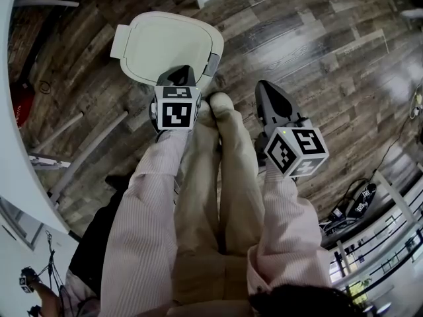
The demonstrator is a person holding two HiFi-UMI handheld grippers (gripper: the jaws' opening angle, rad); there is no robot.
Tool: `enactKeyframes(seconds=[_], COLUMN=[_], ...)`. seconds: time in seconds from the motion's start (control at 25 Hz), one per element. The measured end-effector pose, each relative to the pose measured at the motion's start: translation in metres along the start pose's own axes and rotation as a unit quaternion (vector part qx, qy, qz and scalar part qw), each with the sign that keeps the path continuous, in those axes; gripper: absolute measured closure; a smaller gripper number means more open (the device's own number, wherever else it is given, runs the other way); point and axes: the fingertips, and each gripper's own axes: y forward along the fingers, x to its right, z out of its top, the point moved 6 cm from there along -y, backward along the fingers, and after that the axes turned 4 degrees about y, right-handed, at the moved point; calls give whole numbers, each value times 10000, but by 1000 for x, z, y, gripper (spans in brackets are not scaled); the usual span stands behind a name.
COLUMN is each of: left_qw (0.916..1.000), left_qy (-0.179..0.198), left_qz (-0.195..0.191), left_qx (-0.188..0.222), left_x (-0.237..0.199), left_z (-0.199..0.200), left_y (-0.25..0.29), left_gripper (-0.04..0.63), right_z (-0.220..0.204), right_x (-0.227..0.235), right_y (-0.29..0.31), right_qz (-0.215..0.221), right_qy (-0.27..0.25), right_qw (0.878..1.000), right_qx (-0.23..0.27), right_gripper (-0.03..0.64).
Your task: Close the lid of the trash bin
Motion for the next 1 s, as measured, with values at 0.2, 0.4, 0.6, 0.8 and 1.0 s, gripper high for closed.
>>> enactKeyframes(seconds=[0.2, 0.4, 0.6, 0.8, 1.0], left_qw=[9999, 9997, 9989, 9952, 9916], left_qy=[-28, -199, -421, -593, -736], left_qz=[86, 139, -30, -63, -56], left_qx=[-74, 20, 212, 774, 1062], left_x=[1, 0, -1, 2, 3], left_z=[-1, -3, -2, 10, 23], left_y=[3, 4, -4, -26, -55], left_gripper=[603, 603, 603, 603, 603], right_z=[2, 3, 8, 18, 35], right_x=[-1, 2, 0, -4, -25], right_y=[-1, -2, -4, -11, -20], right_qz=[40, 36, 65, 92, 179], right_qy=[-38, -65, -119, -204, -307], right_qw=[10000, 10000, 9999, 9997, 9994], right_qx=[-15, -40, -61, -53, -44], right_gripper=[614, 614, 614, 614, 614])
